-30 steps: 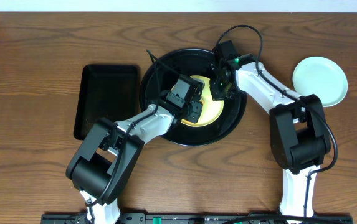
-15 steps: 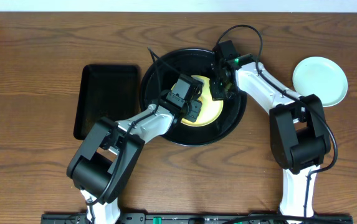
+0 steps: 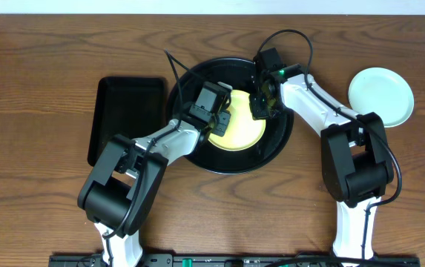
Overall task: Clean dirty plates on tray and stack at the side
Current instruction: 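Scrub the yellow plate with the sponge in the left gripper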
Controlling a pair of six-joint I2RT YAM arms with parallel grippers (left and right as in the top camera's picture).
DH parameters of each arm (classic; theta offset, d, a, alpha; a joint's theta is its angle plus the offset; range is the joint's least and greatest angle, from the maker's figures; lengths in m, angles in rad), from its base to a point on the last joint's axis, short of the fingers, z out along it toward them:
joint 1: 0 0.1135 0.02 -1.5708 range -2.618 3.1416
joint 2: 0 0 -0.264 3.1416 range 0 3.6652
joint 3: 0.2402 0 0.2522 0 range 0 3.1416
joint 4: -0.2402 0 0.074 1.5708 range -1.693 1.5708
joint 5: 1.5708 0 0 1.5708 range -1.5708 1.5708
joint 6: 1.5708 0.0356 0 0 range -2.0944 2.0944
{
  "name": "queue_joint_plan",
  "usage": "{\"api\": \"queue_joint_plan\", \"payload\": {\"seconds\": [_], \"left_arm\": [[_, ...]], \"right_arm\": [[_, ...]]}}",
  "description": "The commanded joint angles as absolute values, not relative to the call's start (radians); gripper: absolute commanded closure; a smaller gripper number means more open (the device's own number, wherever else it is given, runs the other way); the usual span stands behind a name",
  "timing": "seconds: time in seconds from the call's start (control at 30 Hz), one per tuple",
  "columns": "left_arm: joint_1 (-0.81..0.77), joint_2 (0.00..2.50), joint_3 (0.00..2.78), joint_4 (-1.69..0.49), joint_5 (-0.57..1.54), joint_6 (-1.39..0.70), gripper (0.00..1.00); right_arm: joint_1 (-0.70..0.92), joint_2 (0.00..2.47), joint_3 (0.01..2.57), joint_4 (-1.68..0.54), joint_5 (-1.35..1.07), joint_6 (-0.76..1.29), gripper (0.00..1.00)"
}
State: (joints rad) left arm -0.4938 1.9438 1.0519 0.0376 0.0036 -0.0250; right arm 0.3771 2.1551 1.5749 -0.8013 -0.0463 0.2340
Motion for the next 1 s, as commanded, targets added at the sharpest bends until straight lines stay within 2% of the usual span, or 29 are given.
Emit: {"api": "queue_joint_plan", "payload": {"seconds": [0.0, 0.73, 0.97], "left_arm": [[-0.463, 2.007, 1.035, 0.022, -0.072, -0.003, 0.92], [-0.433, 2.029, 1.035, 0.271, -0.072, 0.000, 0.92], [-0.411, 2.039, 1.036, 0.429, -0.033, -0.005, 0.92]], "right_arm": [[0.387, 2.199, 1.555, -0.796, -0.057, 0.239, 0.99], [0.387, 2.199, 1.555, -0.796, -0.057, 0.239, 0.99], [0.387, 2.199, 1.555, -0.796, -0.057, 0.239, 0.99]]}}
